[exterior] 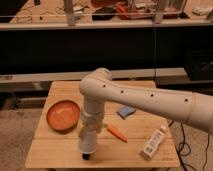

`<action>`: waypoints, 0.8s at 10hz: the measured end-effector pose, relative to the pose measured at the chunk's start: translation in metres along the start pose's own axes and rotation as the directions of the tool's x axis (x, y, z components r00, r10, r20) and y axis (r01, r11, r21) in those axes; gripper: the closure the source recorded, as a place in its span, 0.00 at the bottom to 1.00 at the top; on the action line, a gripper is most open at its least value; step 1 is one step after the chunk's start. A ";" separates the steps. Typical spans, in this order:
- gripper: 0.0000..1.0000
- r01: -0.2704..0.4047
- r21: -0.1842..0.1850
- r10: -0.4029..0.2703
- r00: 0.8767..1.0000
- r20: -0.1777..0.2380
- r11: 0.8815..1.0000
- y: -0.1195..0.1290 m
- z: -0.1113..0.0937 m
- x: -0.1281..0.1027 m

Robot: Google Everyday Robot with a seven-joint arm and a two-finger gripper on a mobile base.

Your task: Place the ceramic cup over the eraser

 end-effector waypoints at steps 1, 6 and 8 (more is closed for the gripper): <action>0.75 -0.001 -0.003 0.001 1.000 0.002 1.000 -0.001 0.002 0.001; 0.38 -0.024 -0.011 0.024 1.000 0.003 1.000 0.000 0.009 0.005; 0.22 -0.031 -0.016 0.031 1.000 0.003 0.999 -0.001 0.011 0.007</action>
